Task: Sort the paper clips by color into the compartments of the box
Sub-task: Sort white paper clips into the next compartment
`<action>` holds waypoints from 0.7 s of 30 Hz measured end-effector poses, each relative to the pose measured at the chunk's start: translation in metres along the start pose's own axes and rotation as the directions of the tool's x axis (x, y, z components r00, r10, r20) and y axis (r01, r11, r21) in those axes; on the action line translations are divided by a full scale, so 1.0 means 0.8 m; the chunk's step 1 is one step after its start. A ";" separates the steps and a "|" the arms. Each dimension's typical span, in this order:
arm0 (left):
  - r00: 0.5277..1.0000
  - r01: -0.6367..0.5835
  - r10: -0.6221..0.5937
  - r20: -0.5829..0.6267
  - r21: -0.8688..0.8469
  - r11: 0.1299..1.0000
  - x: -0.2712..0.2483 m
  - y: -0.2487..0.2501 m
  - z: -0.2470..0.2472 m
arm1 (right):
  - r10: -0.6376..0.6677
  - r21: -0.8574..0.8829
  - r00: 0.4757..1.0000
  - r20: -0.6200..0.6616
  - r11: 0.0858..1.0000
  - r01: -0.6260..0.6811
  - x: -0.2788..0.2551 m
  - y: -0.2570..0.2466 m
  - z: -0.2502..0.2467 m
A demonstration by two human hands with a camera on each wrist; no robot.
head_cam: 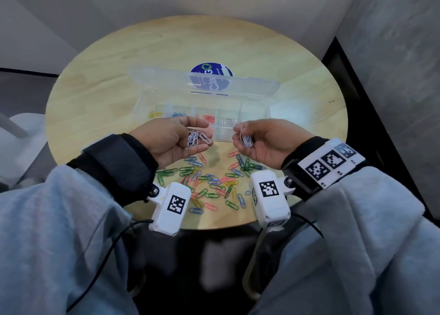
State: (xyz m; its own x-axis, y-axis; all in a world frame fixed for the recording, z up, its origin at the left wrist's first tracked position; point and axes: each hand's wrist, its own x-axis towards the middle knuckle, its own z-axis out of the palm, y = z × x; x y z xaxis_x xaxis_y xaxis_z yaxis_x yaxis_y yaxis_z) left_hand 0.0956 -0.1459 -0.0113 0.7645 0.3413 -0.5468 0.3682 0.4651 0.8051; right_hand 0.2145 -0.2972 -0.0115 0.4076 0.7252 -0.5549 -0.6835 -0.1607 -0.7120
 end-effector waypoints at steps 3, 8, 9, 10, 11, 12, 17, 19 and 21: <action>0.999 -0.028 0.028 -0.015 -0.018 0.999 0.002 0.006 0.000 | -0.080 0.215 0.997 -0.018 0.973 0.082 0.002 -0.015 0.005; 0.998 -0.056 0.056 -0.003 -0.019 0.998 0.010 0.024 0.001 | -0.139 0.301 0.987 -0.077 0.941 0.155 0.015 -0.035 0.017; 0.998 -0.060 0.060 0.000 -0.015 0.998 0.012 0.028 0.002 | -0.137 0.309 0.987 -0.082 0.938 0.156 0.017 -0.037 0.020; 0.998 -0.060 0.060 0.000 -0.009 0.998 0.015 0.031 0.003 | -0.135 0.318 0.987 -0.083 0.935 0.154 0.021 -0.037 0.022; 0.998 -0.062 0.062 0.001 -0.003 0.998 0.019 0.035 0.004 | -0.135 0.320 0.987 -0.083 0.935 0.155 0.024 -0.037 0.024; 0.998 -0.064 0.064 0.002 0.002 0.998 0.024 0.038 0.006 | -0.139 0.314 0.987 -0.080 0.936 0.157 0.027 -0.037 0.025; 0.996 -0.090 0.090 -0.017 0.038 0.995 0.044 0.049 0.021 | -0.135 0.239 0.988 -0.079 0.959 0.150 0.031 -0.038 0.027; 0.996 -0.088 0.090 -0.018 0.092 0.992 0.050 0.052 0.028 | -0.135 0.178 0.987 -0.088 0.973 0.149 0.030 -0.039 0.026; 0.996 -0.091 0.093 -0.012 0.139 0.986 0.055 0.052 0.037 | -0.137 0.065 0.987 -0.087 0.988 0.143 0.028 -0.039 0.020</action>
State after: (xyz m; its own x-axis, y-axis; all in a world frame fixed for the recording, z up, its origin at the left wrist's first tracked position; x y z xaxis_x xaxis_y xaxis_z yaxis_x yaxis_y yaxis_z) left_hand 0.1605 -0.1354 0.0048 0.7889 0.3933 -0.4722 0.3673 0.3143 0.8754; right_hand 0.2351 -0.2656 0.0051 0.5490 0.6790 -0.4874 -0.6559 -0.0115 -0.7547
